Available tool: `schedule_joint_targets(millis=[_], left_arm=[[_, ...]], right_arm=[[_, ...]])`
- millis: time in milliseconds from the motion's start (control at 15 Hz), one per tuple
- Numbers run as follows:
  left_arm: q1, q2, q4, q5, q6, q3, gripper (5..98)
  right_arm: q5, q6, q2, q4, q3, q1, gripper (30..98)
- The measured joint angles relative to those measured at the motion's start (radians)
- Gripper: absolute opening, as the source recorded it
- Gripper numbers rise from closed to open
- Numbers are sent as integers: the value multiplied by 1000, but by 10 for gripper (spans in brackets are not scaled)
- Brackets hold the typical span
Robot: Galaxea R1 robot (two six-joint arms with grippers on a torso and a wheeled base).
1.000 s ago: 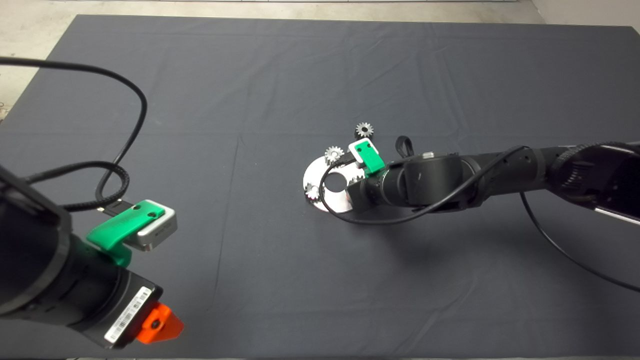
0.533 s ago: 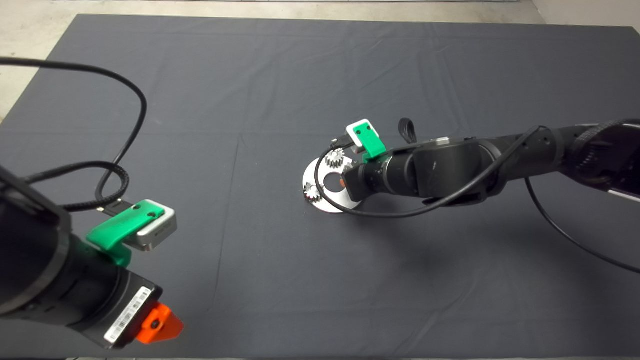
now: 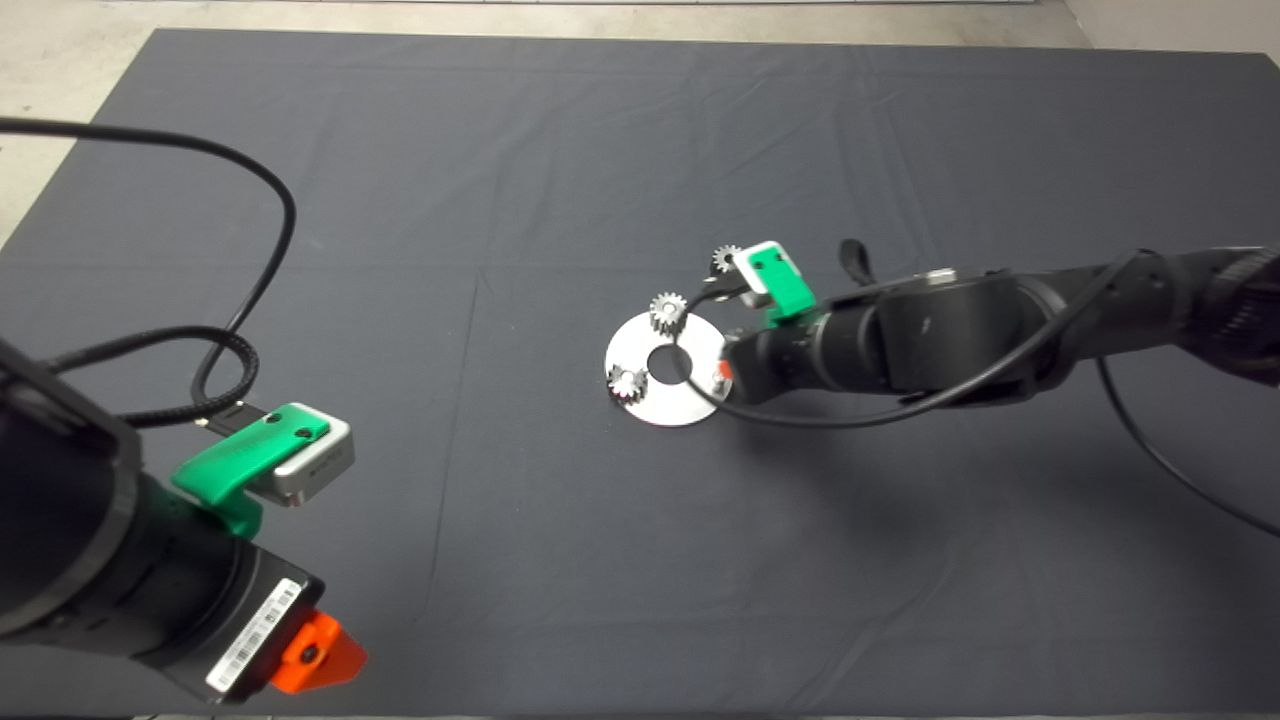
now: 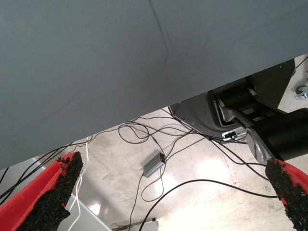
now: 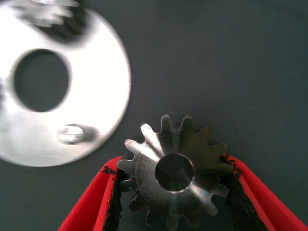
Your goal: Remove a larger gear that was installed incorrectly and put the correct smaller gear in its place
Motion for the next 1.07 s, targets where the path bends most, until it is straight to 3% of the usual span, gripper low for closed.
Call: schedule_joint_targets(millis=[200,467,667,1067], left_arm=[[0,0,0,0,0,0,977],[0,-4,0,0,0,0,977],[0,-2,0,-1,0,1,977],[0,-2,0,0,0,1,977]], right_arm=[[-21,7,-73,9,0,0,485],[10,7,-84,15,1,-15,485],[-9,7,-108,15,1,-38,485],[2,7,-108,16,17,-58,485]])
